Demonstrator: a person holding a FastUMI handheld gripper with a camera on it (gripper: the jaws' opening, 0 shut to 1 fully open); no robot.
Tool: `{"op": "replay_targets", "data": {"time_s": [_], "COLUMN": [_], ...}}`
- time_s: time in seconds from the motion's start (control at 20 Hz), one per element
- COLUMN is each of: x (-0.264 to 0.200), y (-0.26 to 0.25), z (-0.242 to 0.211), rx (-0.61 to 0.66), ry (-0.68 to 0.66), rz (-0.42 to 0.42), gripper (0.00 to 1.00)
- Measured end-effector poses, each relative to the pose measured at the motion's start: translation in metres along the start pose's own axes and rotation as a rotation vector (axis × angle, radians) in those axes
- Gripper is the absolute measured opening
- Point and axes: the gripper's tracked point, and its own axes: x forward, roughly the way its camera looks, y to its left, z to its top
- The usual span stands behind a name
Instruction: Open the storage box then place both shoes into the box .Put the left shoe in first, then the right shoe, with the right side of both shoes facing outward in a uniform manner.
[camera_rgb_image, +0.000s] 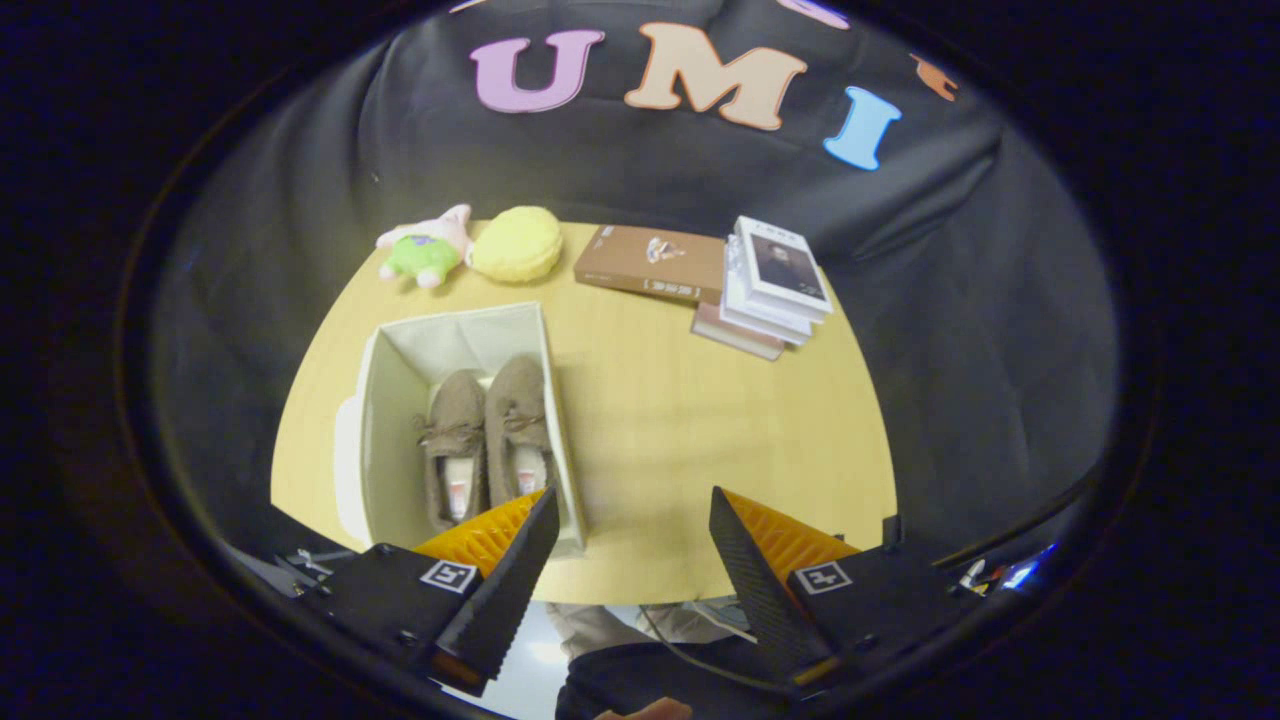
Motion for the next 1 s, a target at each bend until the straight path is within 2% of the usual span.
{"op": "replay_targets", "data": {"time_s": [0.15, 0.35, 0.6, 0.7, 0.85, 1.0], "x": [0.007, 0.005, -0.019, -0.033, -0.044, -0.040], "y": [-0.014, -0.020, -0.033, -0.040, -0.056, -0.058], "z": [0.019, 0.076, 0.126, 0.133, 0.132, 0.113], "rx": [0.039, 0.103, 0.088, 0.094, 0.172, 0.179], "ry": [-0.148, -0.430, -0.747, -0.862, -1.017, -1.046], "rz": [0.012, 0.110, 0.146, 0.142, 0.122, 0.158], "gripper": [0.99, 0.98, 0.98, 0.98, 0.98, 0.98]}}
